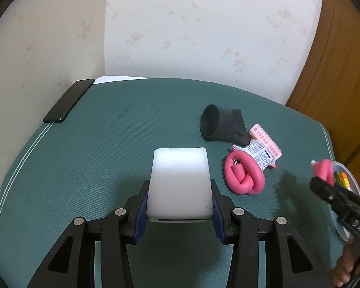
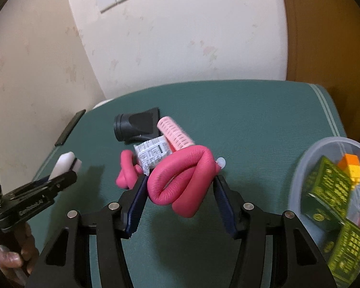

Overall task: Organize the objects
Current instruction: 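Grasp the pink foam curler with the right gripper and lift it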

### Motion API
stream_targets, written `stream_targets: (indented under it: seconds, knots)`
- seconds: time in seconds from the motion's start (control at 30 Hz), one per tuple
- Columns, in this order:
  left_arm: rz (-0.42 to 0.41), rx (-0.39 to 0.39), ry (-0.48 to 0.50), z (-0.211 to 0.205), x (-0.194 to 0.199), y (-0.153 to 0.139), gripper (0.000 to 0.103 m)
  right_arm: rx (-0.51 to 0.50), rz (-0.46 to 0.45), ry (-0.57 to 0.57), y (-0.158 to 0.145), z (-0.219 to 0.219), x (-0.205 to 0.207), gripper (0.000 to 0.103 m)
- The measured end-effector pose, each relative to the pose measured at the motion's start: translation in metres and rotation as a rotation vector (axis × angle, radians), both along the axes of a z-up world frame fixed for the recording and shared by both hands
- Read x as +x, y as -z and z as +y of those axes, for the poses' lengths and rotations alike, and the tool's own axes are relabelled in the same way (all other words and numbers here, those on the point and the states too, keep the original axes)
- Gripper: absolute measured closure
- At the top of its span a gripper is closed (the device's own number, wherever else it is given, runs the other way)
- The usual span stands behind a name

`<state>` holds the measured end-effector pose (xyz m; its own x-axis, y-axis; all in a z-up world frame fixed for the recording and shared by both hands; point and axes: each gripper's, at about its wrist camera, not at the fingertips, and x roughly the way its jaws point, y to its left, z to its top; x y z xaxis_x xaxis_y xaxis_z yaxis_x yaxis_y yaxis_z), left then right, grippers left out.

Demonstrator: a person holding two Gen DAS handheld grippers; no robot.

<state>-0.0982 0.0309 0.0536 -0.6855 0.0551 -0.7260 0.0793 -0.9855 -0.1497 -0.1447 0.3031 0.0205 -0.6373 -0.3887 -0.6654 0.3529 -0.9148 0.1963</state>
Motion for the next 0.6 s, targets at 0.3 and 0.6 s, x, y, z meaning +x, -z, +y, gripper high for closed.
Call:
stream_targets:
  seconds: [0.3,0.6]
  knots:
    - [-0.003,-0.03,0.015,0.009,0.001,0.004,0.056,-0.009,0.062,0.118,-0.017,0.047,0.01,0.047]
    - [0.01,-0.038,0.047,0.024,0.008,0.0,0.056,-0.003,0.068,0.257,-0.019,0.111,0.014,0.047]
